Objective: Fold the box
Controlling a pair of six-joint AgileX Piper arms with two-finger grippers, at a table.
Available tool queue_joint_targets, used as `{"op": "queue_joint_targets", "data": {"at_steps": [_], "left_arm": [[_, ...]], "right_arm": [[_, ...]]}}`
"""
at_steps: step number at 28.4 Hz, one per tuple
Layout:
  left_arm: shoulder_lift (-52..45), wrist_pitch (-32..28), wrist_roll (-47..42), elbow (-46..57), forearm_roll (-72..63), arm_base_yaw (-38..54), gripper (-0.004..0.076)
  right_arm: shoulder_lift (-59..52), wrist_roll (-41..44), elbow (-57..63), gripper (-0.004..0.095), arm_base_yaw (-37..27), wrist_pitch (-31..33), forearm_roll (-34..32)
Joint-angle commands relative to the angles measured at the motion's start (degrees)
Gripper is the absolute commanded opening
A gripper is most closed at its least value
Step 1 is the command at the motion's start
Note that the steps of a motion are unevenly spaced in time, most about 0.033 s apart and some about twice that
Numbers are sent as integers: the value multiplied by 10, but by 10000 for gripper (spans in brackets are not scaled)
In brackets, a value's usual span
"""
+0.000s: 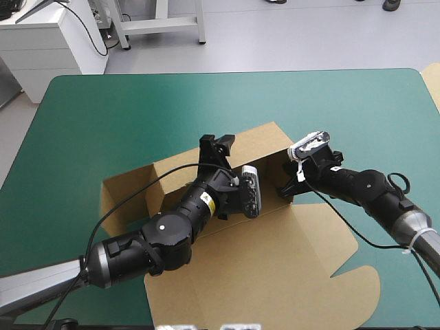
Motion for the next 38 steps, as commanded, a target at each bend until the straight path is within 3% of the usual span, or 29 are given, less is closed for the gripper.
{"op": "queue_joint_targets", "data": {"at_steps": [1,4,6,7,8,11,19,23,27,30,38], "left_arm": [[-31,39,28,-13,-28,-47,589],[-36,63,49,-13,-56,-79,554],[-37,69,76,-14,-64,-88,440],[-37,69,82,-17,-69,-88,365],[-37,68,94,-22,-81,-88,237],[-36,68,140,-44,-123,-88,1],[-36,82,268,-134,-262,-86,19],[-36,85,330,-189,-386,-38,19],[-36,149,434,-268,-623,100,19],[-36,181,453,-314,-738,202,19],[-36,231,445,-345,-871,470,18]], "right_arm": [[-19,-4,-18,-15,0,-9,11],[-19,-4,-18,-15,0,-12,11],[-19,-4,-18,-15,0,-15,11],[-19,-4,-18,-15,0,-16,11],[-19,-4,-18,-16,0,-19,10],[-19,-4,-18,-15,0,-20,7],[-19,-5,-19,-15,0,-23,7],[-19,-5,-19,-16,0,-24,7],[-19,-5,-19,-15,0,-24,-5],[-19,-5,-19,-16,0,-24,-8],[-19,-5,-20,-16,0,-24,-8]]}}
